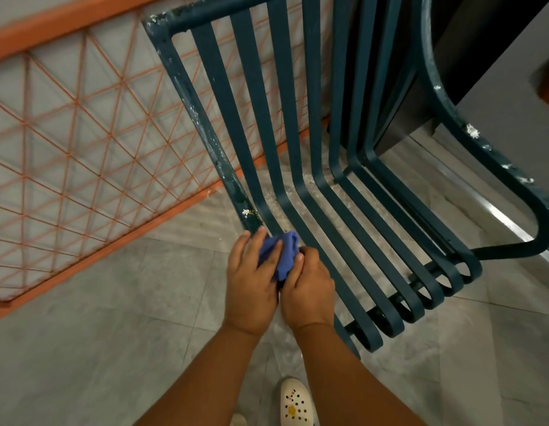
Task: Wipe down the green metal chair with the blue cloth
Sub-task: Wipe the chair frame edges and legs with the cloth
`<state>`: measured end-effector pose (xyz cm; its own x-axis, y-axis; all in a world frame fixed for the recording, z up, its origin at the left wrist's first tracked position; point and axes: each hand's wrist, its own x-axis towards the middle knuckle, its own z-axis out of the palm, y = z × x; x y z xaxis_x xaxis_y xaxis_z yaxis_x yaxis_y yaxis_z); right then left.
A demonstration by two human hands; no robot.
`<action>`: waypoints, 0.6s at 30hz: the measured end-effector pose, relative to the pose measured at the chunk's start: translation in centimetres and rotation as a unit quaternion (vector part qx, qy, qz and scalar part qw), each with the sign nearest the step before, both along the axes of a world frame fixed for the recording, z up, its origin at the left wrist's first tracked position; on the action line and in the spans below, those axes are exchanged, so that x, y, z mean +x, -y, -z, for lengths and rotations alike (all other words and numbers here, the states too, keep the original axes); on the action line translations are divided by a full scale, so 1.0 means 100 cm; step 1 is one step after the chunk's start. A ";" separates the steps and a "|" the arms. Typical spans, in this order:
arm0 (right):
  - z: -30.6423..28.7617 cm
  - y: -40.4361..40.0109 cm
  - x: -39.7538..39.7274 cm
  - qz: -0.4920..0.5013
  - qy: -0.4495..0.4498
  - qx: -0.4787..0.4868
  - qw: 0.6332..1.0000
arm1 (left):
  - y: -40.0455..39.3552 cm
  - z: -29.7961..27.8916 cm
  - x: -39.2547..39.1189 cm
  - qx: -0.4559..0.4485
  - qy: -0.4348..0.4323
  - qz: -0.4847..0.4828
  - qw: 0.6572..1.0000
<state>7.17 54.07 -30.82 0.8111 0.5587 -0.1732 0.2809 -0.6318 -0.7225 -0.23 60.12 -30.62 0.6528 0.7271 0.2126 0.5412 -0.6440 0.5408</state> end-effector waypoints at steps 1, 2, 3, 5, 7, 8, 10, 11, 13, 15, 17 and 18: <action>0.000 0.000 -0.001 -0.019 0.023 -0.015 0.999 | -0.012 -0.005 0.006 0.017 -0.022 -0.022 0.999; 0.000 0.000 -0.002 -0.035 0.044 -0.028 0.998 | -0.023 -0.009 0.011 0.021 -0.032 -0.039 0.998; -0.001 0.000 -0.004 -0.045 0.059 -0.035 0.997 | -0.032 -0.011 0.015 0.027 -0.033 -0.042 0.998; -0.003 0.000 -0.005 -0.052 0.064 -0.040 0.996 | -0.038 -0.011 0.017 0.070 -0.037 0.011 0.997; -0.002 0.000 -0.004 -0.051 0.052 -0.045 0.996 | -0.034 -0.007 0.013 0.101 -0.063 0.077 0.990; -0.003 0.000 -0.003 -0.048 0.046 -0.046 0.997 | -0.031 -0.006 0.010 0.108 -0.079 0.093 0.987; -0.004 -0.001 -0.003 -0.047 0.043 -0.045 0.997 | -0.028 -0.003 0.006 0.125 -0.104 0.096 0.982; -0.004 -0.001 -0.004 -0.049 0.045 -0.046 0.997 | -0.032 -0.003 0.007 0.141 -0.117 0.090 0.979; -0.004 -0.001 -0.004 -0.049 0.053 -0.041 0.997 | -0.042 -0.005 0.016 0.170 -0.145 0.063 0.973; -0.004 -0.002 -0.004 -0.047 0.057 -0.039 0.997 | -0.053 -0.009 0.028 0.148 -0.176 0.022 0.973; -0.004 -0.002 -0.004 -0.051 0.059 -0.040 0.996 | -0.056 -0.010 0.035 0.120 -0.190 0.012 0.974; -0.003 -0.002 -0.004 -0.053 0.061 -0.040 0.996 | -0.055 -0.010 0.035 0.127 -0.188 0.029 0.974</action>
<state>6.73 54.27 -30.49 0.7664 0.6303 -0.1240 0.4312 -0.6478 -0.6281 3.28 65.59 -29.60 0.7573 0.6422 0.1185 0.6292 -0.7661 0.1309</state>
